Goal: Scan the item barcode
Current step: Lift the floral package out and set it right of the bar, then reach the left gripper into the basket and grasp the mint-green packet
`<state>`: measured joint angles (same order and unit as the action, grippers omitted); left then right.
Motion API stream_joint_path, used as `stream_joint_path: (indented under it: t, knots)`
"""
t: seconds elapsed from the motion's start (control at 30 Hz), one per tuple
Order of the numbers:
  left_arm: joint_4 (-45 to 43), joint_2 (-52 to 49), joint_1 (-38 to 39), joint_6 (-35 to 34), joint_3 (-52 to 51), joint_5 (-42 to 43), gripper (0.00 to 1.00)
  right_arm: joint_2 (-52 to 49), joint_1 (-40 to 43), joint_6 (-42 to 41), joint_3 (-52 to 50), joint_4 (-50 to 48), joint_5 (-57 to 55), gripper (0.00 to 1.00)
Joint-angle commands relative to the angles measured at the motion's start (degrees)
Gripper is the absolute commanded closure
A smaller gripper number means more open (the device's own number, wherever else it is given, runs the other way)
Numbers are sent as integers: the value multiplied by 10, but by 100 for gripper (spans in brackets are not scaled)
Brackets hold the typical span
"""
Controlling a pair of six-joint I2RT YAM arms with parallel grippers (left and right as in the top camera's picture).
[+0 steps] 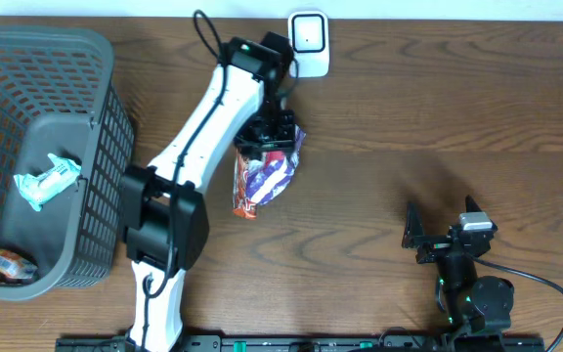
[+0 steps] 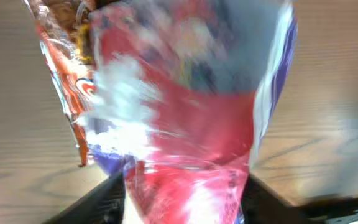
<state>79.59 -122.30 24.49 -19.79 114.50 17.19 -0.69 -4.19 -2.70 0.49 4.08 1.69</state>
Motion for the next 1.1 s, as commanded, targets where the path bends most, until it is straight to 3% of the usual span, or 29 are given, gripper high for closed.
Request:
stream_joint_path:
  t: [0.0, 0.07, 0.27, 0.47, 0.5, 0.63, 0.77, 1.07]
  knots:
    - [1, 77, -40, -4, 39, 10, 19, 4, 2, 6, -2, 2, -3, 1]
    - [-13, 113, -60, -4, 40, 35, 2, 4, 2, 6, -2, 2, -3, 1]
    - [-85, 229, -134, -4, 40, 96, 2, 4, 2, 6, -2, 2, -3, 1]
    - [-139, 343, -245, -5, 39, 84, 2, 4, 2, 6, -2, 2, -3, 1]
    - [-140, 360, -271, -5, 39, 60, 2, 4, 2, 6, -2, 2, -3, 1]
    - [-114, 403, -381, -4, 39, -164, 2, 4, 2, 6, -2, 2, -3, 1]
    - [-67, 401, -448, -7, 31, -324, 2, 4, 2, 6, -2, 2, -3, 1]
    - [-62, 346, -493, -162, -56, -358, 2, 4, 2, 6, -2, 2, -3, 1]
